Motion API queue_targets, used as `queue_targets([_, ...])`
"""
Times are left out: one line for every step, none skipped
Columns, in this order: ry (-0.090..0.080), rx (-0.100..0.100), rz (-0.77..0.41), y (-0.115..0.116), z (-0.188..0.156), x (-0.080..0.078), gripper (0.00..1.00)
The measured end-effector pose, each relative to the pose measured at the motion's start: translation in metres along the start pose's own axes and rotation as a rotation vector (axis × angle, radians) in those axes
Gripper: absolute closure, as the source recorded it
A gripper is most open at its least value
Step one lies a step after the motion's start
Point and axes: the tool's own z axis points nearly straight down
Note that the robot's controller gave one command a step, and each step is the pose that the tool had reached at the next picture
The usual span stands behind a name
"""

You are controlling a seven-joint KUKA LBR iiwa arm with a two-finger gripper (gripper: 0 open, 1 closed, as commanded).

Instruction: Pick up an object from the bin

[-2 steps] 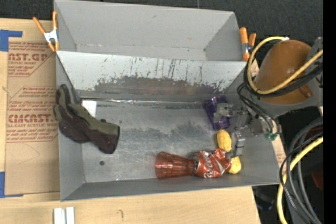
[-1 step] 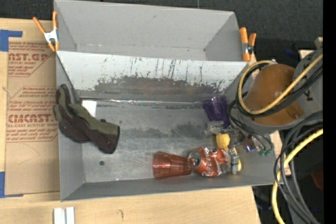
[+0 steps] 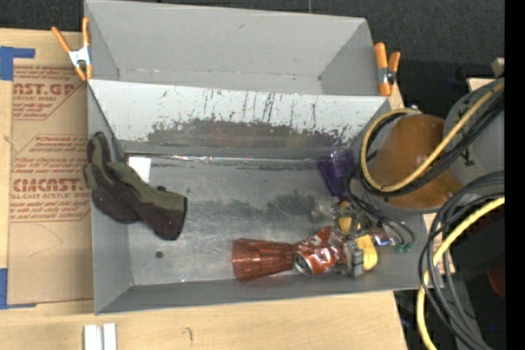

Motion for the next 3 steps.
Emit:
queue_targets([0.015, -0.006, 0.065, -0.007, -0.006, 0.002, 1.00])
queue_targets([0.015, -0.006, 0.065, -0.007, -0.005, 0.002, 1.00])
queue_targets([0.016, -0.005, 0.073, -0.004, -0.118, -0.001, 1.00])
